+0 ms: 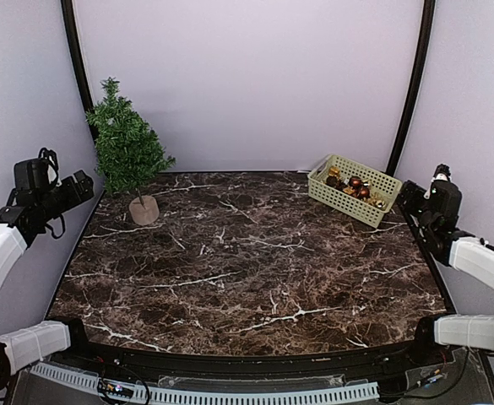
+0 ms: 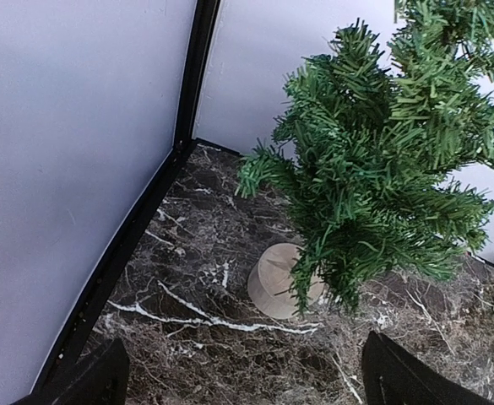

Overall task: Decorate the small christmas tree
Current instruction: Pick up the light string from the bin.

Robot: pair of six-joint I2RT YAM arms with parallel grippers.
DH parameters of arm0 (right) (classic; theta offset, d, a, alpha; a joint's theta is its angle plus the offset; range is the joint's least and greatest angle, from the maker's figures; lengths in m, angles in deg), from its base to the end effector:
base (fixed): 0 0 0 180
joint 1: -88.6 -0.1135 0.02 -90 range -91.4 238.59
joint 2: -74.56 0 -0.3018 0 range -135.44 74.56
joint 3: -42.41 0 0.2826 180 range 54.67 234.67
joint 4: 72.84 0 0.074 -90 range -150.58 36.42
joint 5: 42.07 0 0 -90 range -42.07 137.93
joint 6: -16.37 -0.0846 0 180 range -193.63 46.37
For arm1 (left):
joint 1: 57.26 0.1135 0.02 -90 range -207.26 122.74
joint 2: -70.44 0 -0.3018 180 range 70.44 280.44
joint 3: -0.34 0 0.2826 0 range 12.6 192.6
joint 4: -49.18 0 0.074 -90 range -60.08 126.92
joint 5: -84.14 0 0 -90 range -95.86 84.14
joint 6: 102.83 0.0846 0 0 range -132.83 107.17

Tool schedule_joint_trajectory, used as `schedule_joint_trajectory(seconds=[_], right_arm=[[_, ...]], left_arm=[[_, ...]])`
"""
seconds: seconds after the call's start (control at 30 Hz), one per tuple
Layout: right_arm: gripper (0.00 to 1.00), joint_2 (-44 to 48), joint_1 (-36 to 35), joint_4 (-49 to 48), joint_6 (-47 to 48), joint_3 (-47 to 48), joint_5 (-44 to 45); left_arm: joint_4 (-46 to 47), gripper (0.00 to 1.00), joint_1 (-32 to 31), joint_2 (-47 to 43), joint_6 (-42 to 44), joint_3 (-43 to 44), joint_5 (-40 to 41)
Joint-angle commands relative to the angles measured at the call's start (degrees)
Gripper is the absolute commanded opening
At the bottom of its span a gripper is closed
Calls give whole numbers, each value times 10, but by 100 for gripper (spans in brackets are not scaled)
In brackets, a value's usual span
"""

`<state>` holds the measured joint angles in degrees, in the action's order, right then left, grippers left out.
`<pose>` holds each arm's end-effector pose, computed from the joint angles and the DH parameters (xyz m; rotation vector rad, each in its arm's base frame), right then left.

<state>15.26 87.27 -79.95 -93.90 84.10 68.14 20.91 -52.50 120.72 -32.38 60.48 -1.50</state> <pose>0.2867 -0.0226 0.2596 0.5357 1.6584 -0.0331 0.2544 0.0276 0.3440 -0.4491 1.8384 -0.1042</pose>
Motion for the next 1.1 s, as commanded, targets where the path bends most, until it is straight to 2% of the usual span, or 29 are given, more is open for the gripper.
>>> schedule_joint_trajectory(seconds=[0.0,0.1,0.2,0.33,0.5,0.7,0.87,1.07], right_arm=[[99,34,4,17,3,9,-11],[99,56,4,19,6,1,-45],[98,69,3,27,15,7,-118],[96,37,-6,109,16,80,-171],[94,-51,-32,274,35,218,-152],[95,-171,-37,361,16,346,-108],[96,-298,-29,355,-3,427,-130],[95,-463,-27,330,-4,543,-142]], left_arm=[[-27,99,0,-12,25,37,-13],[-20,99,0,-19,21,47,-22],[-6,99,1,-18,10,52,-77],[24,99,0,-5,7,53,-141],[45,99,0,28,48,55,-177],[47,99,1,65,78,51,-166],[97,99,2,36,89,9,-148],[92,99,5,2,99,-6,-133]])
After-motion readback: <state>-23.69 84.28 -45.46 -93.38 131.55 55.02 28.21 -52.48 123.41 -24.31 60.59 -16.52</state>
